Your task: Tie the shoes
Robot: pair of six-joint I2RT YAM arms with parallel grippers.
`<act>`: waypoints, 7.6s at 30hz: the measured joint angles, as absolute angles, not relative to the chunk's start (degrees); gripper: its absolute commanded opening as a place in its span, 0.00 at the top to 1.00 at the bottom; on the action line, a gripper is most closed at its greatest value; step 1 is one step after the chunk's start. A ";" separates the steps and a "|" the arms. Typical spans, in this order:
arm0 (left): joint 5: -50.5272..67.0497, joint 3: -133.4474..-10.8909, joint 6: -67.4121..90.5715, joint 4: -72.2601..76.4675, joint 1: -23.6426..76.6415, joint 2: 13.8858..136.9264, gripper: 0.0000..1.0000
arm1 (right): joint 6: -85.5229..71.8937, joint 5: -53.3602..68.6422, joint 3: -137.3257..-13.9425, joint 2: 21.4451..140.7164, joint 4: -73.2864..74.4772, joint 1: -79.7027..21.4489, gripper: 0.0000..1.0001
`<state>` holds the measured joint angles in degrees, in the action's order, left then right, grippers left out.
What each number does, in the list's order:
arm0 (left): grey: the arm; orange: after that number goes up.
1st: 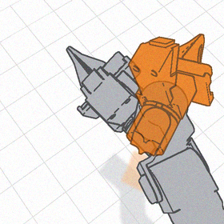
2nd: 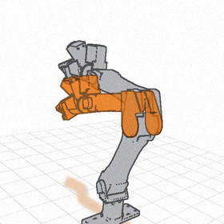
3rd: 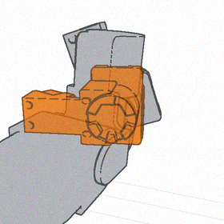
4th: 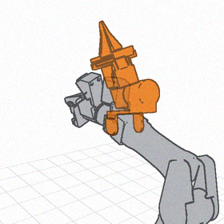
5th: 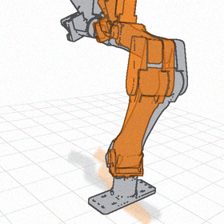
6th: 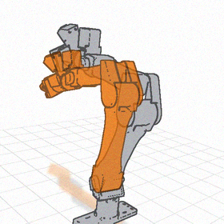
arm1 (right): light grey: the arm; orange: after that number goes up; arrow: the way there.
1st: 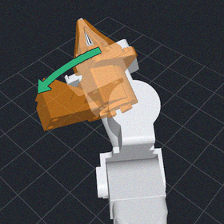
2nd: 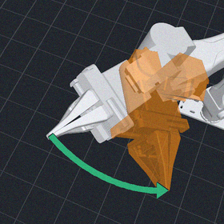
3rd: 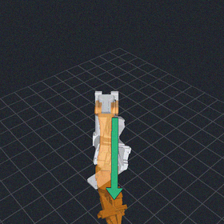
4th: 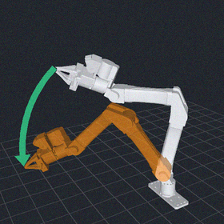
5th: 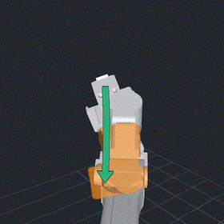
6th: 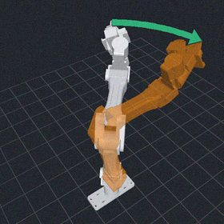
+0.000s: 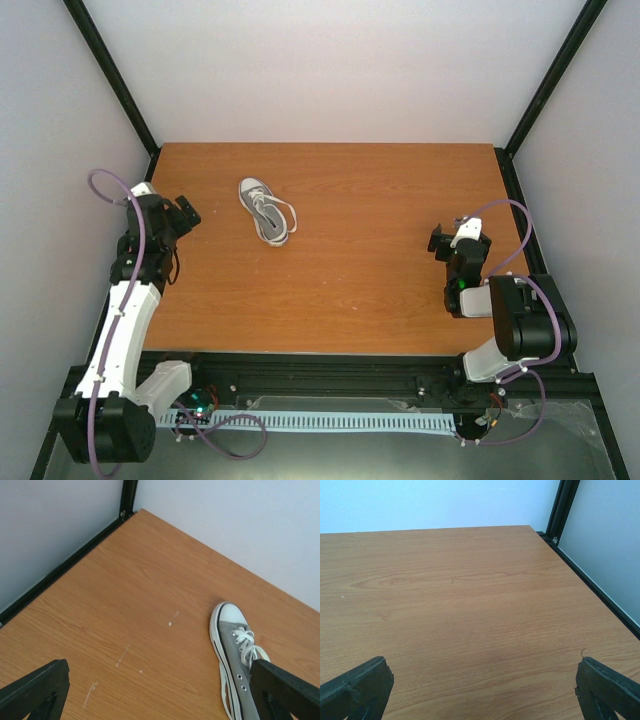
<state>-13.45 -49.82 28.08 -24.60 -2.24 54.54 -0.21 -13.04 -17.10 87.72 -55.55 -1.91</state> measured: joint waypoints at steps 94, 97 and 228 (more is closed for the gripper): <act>22.74 -45.15 32.58 -18.76 21.71 70.35 0.99 | -15.05 13.32 -27.49 60.25 -18.65 -1.91 0.00; 20.86 -44.93 33.56 -16.95 24.08 70.39 0.99 | -14.04 17.21 -28.05 62.22 -18.72 -2.13 0.00; 16.95 -35.90 33.80 -27.20 32.84 73.65 0.52 | -19.35 -25.10 -44.27 77.95 7.92 -41.52 0.97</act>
